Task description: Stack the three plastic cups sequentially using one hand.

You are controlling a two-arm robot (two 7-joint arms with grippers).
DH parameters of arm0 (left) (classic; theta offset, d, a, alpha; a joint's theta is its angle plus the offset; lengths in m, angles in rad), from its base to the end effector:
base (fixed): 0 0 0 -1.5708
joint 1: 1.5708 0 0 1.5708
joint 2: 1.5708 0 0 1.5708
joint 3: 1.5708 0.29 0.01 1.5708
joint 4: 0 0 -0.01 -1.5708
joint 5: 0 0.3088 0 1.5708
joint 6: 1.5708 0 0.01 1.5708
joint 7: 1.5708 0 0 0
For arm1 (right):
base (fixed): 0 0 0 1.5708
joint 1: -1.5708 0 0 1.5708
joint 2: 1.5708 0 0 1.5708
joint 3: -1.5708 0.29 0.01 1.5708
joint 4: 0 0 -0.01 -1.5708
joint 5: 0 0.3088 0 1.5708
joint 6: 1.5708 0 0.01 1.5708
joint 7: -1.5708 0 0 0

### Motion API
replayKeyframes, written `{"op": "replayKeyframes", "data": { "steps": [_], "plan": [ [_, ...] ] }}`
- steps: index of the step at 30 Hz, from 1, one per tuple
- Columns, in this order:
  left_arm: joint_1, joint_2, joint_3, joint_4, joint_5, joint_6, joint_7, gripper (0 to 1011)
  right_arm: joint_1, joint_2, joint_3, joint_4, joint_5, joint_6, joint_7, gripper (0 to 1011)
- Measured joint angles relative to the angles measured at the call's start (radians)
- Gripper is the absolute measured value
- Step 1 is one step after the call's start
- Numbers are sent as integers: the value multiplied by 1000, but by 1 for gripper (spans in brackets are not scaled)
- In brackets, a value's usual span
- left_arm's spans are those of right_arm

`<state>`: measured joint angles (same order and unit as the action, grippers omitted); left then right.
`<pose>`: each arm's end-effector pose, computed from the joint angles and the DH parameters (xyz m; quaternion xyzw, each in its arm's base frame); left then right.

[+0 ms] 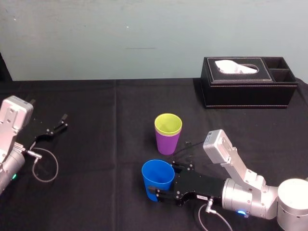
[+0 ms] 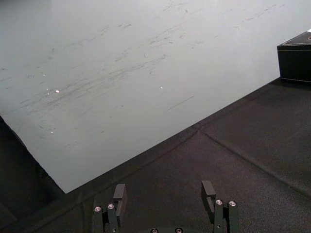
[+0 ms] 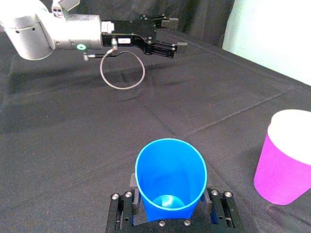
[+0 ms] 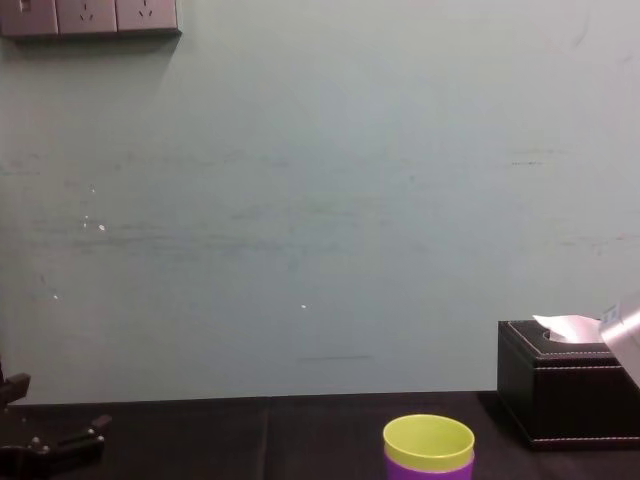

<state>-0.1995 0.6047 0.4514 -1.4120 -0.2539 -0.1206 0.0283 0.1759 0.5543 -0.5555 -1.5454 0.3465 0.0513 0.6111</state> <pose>0.3581 0.0827 -0.3023 0.1415 -0.1325 0.5799 0.7913 0.3365 -0.0150 -0.2993 -0.1478 0.0026 -0.2418 0.9590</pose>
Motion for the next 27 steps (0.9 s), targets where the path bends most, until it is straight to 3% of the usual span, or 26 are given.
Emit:
{"op": "replayKeyframes", "data": {
  "steps": [8, 27],
  "plan": [
    [0, 0, 0, 0, 0, 0, 0, 1012, -5, 11, 8, -13, 8, 0, -1, 718],
    [0, 0, 0, 0, 0, 0, 0, 1011, -35, 98, 67, -134, 131, 24, 26, 718]
  ]
}}
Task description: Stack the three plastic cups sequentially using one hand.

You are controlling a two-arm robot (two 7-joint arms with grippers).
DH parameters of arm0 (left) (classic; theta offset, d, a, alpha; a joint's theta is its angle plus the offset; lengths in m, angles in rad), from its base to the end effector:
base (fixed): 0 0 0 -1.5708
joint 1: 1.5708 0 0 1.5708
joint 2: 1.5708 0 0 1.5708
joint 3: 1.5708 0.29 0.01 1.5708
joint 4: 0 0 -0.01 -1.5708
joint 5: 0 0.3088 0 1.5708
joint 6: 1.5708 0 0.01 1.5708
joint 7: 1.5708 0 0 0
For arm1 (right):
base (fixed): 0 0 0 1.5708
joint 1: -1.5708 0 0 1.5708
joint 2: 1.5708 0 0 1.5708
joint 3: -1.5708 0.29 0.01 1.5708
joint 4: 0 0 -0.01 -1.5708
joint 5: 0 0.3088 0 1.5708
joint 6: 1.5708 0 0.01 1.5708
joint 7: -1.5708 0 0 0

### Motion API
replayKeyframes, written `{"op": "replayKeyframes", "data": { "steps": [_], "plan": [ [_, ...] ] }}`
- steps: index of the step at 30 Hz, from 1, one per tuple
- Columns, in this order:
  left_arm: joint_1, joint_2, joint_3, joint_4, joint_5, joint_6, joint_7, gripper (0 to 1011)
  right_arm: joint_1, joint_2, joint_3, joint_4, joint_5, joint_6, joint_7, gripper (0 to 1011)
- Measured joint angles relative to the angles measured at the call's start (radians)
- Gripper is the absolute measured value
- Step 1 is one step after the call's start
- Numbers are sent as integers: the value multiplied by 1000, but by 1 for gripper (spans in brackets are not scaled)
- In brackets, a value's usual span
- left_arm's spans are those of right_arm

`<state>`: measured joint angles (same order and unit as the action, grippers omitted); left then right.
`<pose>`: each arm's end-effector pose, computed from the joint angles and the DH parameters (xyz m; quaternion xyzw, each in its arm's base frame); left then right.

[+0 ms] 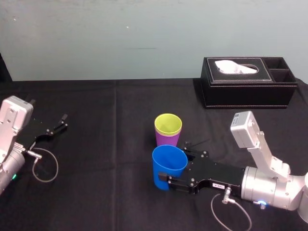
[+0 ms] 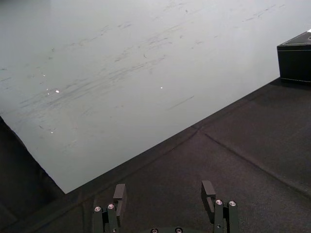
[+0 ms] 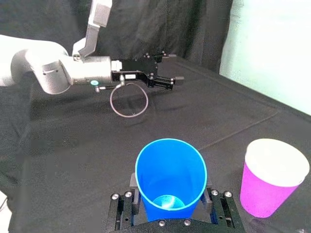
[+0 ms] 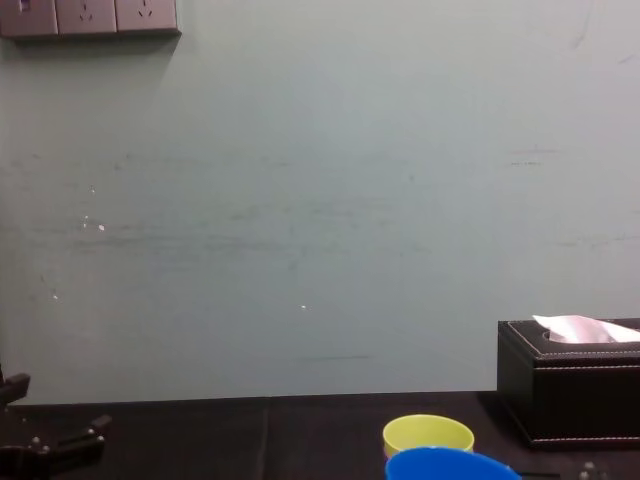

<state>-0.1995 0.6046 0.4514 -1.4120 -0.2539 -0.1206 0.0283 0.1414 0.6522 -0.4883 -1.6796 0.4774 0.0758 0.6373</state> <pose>0.3581 0.0826 -0.3023 0.1414 -0.1325 0.5799 0.7913 0.3296 -0.0389 -0.2611 -0.1097 0.0039 -0.2367 0.9654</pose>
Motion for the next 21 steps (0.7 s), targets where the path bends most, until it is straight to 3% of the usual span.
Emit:
{"op": "replayKeyframes", "data": {
  "steps": [21],
  "plan": [
    [0, 0, 0, 0, 0, 0, 0, 1011, 20, 41, 16, -59, 34, 4, -15, 718]
  ]
}}
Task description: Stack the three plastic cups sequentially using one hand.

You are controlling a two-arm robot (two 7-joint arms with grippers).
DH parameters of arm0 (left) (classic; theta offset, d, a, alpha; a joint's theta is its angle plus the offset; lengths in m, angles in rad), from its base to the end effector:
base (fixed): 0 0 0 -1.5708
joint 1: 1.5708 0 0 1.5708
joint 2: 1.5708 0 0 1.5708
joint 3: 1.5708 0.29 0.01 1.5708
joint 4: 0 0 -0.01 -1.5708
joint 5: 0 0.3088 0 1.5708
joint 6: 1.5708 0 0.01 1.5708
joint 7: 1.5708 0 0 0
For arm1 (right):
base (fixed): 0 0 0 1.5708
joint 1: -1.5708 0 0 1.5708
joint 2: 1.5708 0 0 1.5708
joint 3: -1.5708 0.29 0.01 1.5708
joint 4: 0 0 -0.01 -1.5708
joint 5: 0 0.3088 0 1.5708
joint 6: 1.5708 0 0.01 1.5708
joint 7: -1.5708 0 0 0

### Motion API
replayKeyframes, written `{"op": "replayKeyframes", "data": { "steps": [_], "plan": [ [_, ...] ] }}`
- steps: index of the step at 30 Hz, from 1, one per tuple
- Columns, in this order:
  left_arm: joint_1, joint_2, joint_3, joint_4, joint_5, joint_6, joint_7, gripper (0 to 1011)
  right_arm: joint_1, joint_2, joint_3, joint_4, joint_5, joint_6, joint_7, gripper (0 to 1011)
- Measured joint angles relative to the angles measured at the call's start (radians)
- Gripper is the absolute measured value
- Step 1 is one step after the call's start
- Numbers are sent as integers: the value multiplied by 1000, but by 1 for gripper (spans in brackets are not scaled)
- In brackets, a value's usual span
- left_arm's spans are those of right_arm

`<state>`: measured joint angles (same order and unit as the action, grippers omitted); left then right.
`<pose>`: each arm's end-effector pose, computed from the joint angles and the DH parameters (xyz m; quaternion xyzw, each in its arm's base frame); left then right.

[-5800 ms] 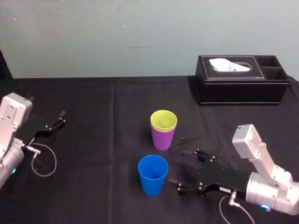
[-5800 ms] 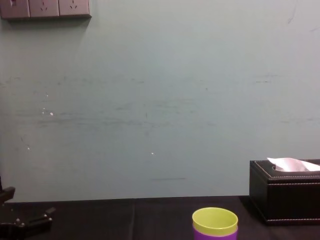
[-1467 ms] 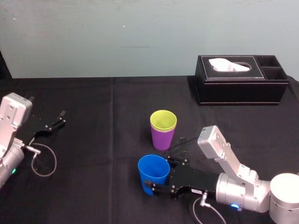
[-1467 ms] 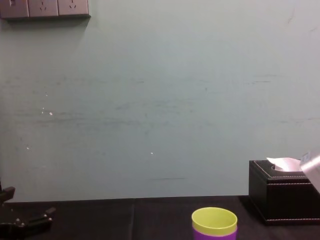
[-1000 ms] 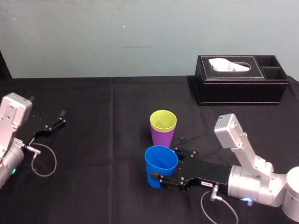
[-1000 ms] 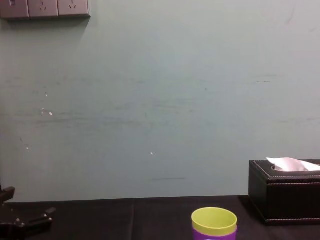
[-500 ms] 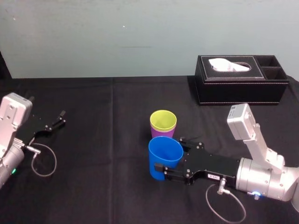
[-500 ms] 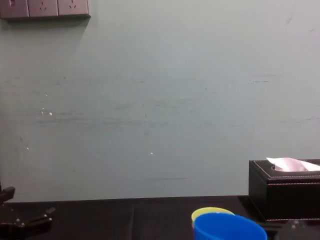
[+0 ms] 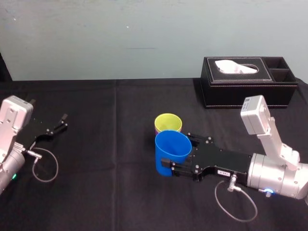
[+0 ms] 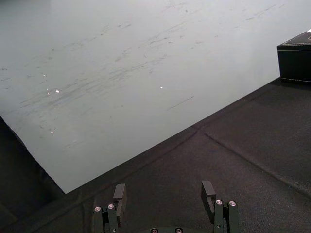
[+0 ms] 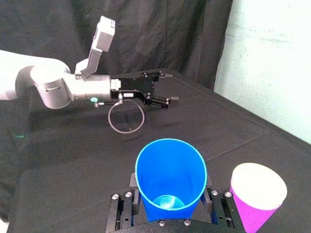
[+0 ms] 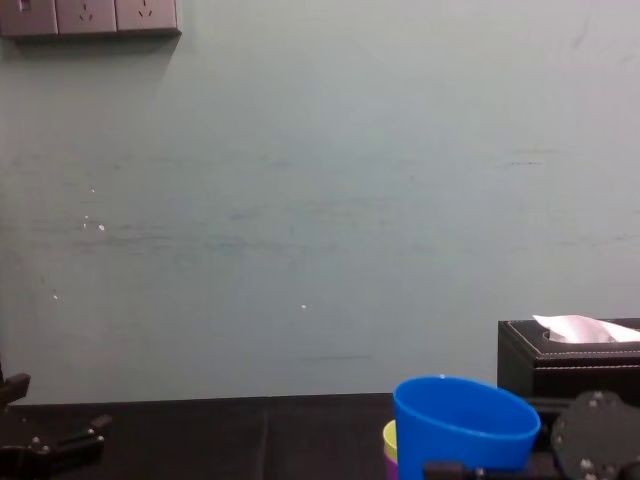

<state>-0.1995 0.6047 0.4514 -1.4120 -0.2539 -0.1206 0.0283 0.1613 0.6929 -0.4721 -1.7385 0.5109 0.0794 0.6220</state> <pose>0.3581 0.0827 -0.3023 0.1415 -0.1325 0.5799 0.7913 0.3323 -0.0436 -0.2349 -0.0975 -0.0217 -0.2394 0.9658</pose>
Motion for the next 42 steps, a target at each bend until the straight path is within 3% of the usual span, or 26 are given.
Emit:
{"op": "replayKeyframes", "data": {
  "steps": [17, 42],
  "plan": [
    [0, 0, 0, 0, 0, 0, 0, 1011, 49, 7, -7, -3, 15, 15, 2, 718],
    [0, 0, 0, 0, 0, 0, 0, 1011, 126, -26, -39, 69, 3, 37, 1, 718]
  ]
}}
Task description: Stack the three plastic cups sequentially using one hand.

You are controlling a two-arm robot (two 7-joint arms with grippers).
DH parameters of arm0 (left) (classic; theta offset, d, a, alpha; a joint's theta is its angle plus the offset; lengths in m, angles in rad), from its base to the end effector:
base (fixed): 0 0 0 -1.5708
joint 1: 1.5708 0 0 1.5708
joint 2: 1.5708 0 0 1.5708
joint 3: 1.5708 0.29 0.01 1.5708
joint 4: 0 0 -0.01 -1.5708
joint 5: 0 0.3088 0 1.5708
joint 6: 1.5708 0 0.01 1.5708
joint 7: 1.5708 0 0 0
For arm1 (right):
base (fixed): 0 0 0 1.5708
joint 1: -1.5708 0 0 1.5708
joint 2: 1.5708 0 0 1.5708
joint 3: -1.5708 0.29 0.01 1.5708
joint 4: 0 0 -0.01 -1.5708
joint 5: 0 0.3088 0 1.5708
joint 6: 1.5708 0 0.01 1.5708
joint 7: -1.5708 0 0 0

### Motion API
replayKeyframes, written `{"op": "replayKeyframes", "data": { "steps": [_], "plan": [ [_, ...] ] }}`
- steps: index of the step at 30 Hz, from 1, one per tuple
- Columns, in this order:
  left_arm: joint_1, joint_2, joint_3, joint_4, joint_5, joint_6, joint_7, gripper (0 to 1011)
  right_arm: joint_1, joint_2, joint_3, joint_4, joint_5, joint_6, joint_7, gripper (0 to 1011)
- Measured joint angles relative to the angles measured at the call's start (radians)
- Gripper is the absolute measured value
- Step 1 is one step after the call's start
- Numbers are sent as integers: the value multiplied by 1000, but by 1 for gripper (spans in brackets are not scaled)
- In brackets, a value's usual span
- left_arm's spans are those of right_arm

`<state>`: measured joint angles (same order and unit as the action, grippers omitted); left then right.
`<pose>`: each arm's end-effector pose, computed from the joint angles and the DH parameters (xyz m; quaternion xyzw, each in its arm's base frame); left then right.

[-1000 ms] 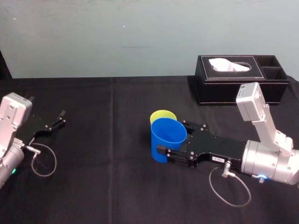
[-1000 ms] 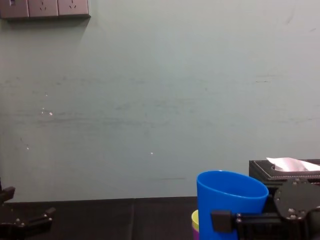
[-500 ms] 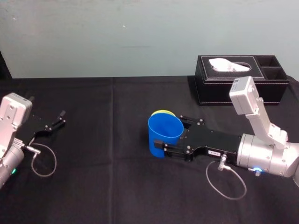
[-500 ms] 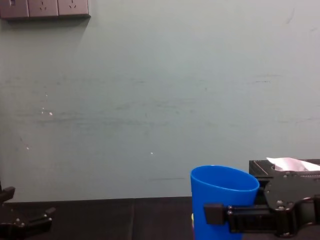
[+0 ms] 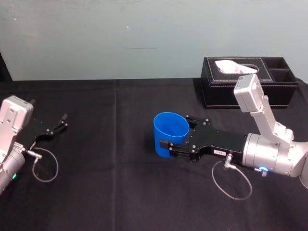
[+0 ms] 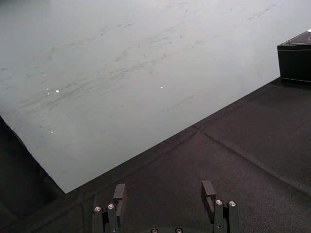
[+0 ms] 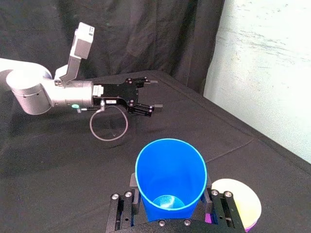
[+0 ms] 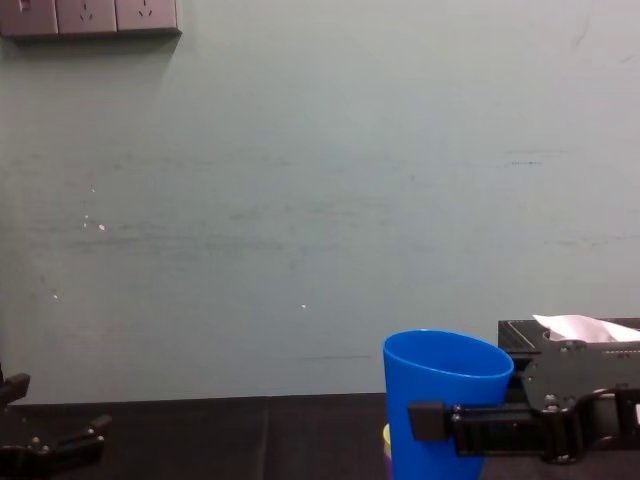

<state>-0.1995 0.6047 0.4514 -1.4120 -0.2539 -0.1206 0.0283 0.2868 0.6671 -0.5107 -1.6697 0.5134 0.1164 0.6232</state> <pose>0.3581 0.0827 -0.3023 0.1415 -0.1325 0.5799 0.7913 0.3625 -0.0403 -0.2176 -0.1042 -0.0330 -0.2475 0.9627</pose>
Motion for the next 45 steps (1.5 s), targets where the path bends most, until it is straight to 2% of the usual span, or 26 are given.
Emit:
{"op": "replayKeyframes", "data": {
  "steps": [19, 33, 45],
  "plan": [
    [0, 0, 0, 0, 0, 0, 0, 1011, 48, -10, -2, 55, 18, 15, 1, 718],
    [0, 0, 0, 0, 0, 0, 0, 1012, 100, -38, 0, 107, -5, 26, -22, 718],
    [0, 0, 0, 0, 0, 0, 0, 1011, 152, -77, -19, 170, -41, 41, -29, 718]
  ]
}}
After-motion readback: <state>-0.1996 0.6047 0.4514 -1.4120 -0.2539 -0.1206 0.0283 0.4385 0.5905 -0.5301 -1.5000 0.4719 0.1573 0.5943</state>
